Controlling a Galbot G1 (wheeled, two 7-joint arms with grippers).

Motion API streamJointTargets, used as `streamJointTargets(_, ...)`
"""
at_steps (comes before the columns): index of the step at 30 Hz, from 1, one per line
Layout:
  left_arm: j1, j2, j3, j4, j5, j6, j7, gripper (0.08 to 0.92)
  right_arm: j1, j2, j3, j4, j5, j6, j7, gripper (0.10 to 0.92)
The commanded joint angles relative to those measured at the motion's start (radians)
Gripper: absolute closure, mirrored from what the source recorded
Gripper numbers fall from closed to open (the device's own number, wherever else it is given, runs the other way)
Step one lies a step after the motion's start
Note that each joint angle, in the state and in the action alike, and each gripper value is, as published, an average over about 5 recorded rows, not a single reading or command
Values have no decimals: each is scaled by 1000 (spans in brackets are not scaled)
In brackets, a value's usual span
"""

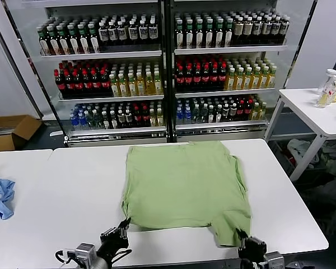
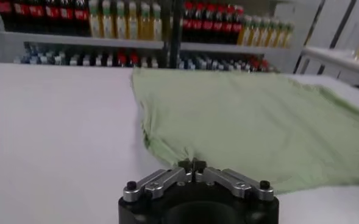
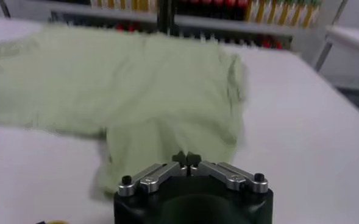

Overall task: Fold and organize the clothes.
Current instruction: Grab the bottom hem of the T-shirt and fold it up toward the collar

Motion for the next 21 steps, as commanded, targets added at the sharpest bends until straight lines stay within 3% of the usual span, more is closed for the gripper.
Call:
streamJointTargets(1,-25,9,-30,-38,-103,-55,5,916,72,-47,35,17,39,46,0,914)
streamJointTargets(14,-183,55,2,97,-139,-67,1,916,375,-131,-105,-156,37,58,-12,914)
streamJointTargets(21,-311,72,31,250,-186,-73,-6,916,515,-134,-218,-283,10,68,-27,914)
